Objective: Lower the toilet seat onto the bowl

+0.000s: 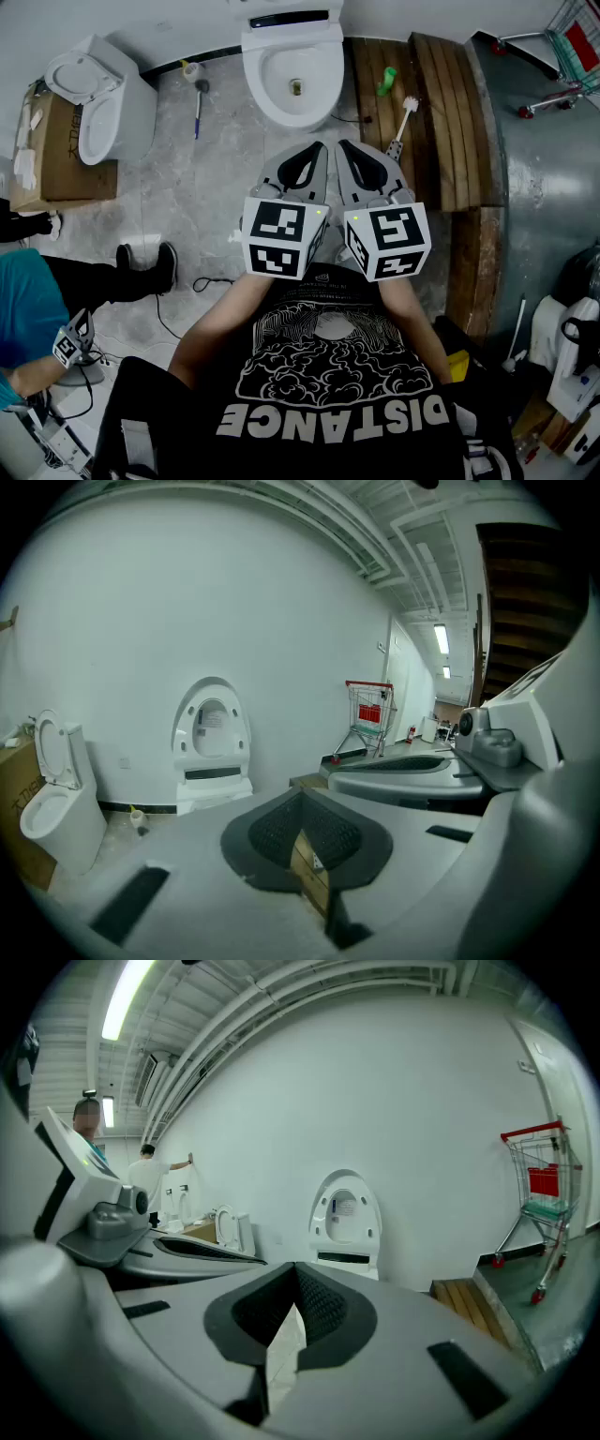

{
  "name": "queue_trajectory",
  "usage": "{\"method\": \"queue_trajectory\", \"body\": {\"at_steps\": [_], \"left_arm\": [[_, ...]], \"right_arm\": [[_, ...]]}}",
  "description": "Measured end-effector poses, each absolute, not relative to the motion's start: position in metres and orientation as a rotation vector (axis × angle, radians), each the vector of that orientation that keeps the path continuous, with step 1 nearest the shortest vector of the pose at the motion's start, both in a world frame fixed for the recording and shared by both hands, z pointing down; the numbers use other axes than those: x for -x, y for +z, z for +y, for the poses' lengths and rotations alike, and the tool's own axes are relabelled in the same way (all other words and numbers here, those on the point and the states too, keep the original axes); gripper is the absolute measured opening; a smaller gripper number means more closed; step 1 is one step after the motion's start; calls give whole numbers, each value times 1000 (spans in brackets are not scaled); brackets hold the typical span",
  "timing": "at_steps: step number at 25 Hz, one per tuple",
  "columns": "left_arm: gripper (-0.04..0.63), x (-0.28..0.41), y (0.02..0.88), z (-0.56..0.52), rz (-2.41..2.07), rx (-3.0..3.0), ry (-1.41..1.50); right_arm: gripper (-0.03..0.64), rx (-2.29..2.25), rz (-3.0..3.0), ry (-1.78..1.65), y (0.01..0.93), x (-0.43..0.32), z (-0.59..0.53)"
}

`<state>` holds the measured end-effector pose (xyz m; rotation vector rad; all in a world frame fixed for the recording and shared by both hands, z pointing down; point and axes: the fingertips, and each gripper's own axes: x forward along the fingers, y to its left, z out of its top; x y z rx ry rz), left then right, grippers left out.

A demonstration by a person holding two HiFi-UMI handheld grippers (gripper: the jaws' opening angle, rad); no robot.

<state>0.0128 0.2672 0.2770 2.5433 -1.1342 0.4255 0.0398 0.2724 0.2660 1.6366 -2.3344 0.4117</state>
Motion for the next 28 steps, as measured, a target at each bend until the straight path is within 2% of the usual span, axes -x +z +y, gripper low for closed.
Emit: {"method": "queue_trajectory", "body": {"at_steps": [20, 28], "left_arm": [[11, 39, 284, 221, -1061, -2555, 383], [9, 35, 279, 203, -1077, -2551, 381]], "right_arm": [[18, -1624, -2279, 378, 267, 21, 229], [18, -1586, -2221, 334, 266, 15, 212]]}}
